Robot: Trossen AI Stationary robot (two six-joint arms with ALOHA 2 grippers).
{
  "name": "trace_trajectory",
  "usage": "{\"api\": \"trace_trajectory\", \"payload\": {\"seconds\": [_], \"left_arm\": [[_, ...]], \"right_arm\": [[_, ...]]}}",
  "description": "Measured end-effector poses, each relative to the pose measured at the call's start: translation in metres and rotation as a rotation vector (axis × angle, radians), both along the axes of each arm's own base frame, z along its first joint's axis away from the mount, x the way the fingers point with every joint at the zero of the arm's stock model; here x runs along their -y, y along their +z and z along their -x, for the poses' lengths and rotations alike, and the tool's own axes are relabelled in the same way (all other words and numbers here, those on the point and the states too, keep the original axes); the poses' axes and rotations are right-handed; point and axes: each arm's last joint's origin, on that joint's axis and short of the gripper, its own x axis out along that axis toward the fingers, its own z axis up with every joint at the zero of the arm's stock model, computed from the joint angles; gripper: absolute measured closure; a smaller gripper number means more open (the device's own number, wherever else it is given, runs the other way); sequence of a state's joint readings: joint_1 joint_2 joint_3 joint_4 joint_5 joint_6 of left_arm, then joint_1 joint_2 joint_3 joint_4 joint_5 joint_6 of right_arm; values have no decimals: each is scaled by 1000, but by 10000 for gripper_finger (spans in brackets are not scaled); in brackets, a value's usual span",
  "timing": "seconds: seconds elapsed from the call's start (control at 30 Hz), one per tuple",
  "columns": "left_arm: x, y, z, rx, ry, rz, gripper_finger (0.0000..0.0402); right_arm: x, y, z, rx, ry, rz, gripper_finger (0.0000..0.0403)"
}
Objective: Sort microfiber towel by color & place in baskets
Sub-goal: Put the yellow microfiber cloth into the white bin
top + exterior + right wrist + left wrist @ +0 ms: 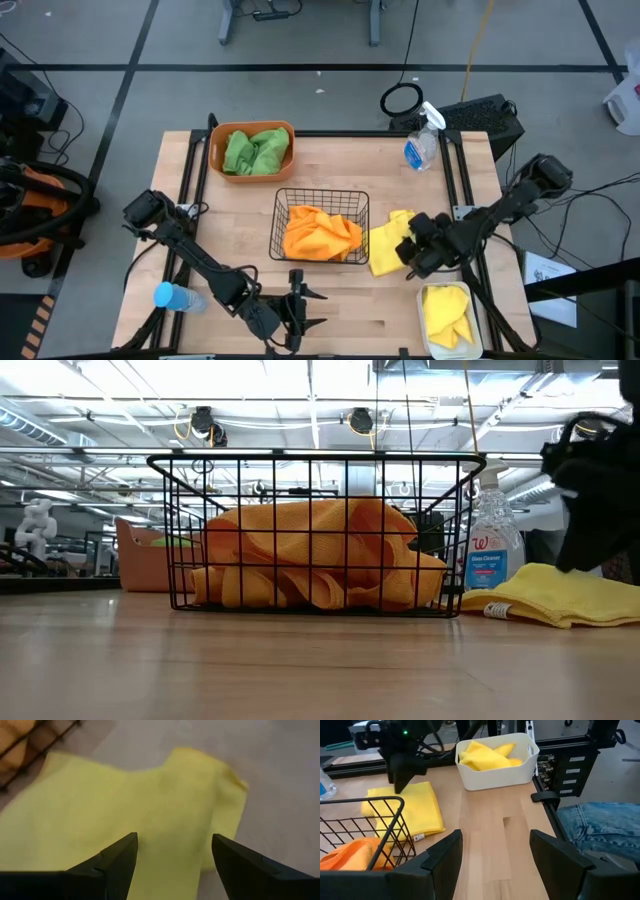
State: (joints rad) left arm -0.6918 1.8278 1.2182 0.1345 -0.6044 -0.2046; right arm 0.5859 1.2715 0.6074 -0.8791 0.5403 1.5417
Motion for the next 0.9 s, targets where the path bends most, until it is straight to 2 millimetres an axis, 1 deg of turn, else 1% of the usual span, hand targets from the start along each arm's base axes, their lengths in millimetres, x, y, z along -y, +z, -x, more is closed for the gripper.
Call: {"api": "trace_trajectory", "payload": {"seconds": [0.1,0.2,0.33,0.43,0.53,0.67,0.8,0.83,0.9], "left_arm": [[-1,0,0,-1,1,-1,165],[-1,0,0,-1,1,-1,165],[-1,0,-1,0,3,0,165],[-1,0,-1,0,3,0,165],[-1,0,-1,-1,3,-1,165],[-1,0,-1,-2,3,-2,165],[-1,0,-1,-4,3,-4,165],[-1,0,-1,-4,4,-4,165],[-2,0,-1,-4,5,-4,165]], "right_arm": [[5,-7,1,41,-35,21,156],[7,-11,2,27,-45,23,156],[5,-19,-1,54,-4,11,157],[4,-29,-3,97,10,-18,172],[5,-40,-1,117,-1,-29,206],[8,-49,2,150,-30,-18,276],[7,-49,2,161,-20,-3,363],[7,-48,1,164,-16,3,380],[4,-45,-1,174,-4,12,389]]}}
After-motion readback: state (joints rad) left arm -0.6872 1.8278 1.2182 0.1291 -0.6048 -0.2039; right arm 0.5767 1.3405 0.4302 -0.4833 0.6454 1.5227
